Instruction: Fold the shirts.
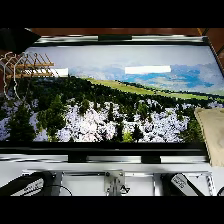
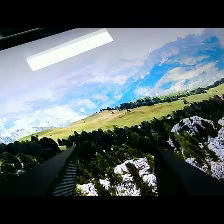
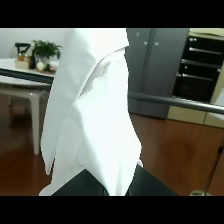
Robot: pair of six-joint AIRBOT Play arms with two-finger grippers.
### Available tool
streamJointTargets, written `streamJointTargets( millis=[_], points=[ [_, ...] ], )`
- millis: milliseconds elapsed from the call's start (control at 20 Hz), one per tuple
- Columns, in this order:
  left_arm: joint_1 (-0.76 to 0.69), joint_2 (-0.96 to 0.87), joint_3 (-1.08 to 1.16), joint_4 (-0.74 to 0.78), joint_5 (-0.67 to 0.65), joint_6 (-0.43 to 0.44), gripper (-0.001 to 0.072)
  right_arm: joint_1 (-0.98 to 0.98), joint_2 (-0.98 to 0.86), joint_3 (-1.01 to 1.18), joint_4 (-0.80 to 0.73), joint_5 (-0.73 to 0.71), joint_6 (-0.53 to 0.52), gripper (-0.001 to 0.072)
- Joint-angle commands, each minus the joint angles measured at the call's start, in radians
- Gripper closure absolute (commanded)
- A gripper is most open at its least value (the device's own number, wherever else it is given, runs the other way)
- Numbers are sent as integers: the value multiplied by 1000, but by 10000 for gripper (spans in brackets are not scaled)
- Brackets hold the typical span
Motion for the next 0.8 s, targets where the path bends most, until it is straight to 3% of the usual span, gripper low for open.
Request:
streamJointTargets(
  millis=[0, 100, 150, 200, 250, 400, 750],
  points=[
    [1, 0, 1, 0, -33, -11, 169, -114, -17, 1, 77, 17, -3, 647],
    [1, 0, 1, 0, -34, -11, 169, -157, -26, 1, 135, 61, -7, 641],
    [1, 0, 1, 0, -34, -11, 169, -166, -27, 1, 156, 88, -20, 549],
    [1, 0, 1, 0, -34, -11, 169, -166, -27, 1, 177, 103, -31, 265],
    [1, 0, 1, 0, -34, -11, 169, -166, -23, 2, 222, 116, -43, 116],
    [1, 0, 1, 0, -34, -11, 169, -128, 25, 1, 299, 249, -85, 116],
    [1, -1, 1, 1, -34, -9, 169, 42, 108, -23, 335, 814, -108, 117]
  ],
)
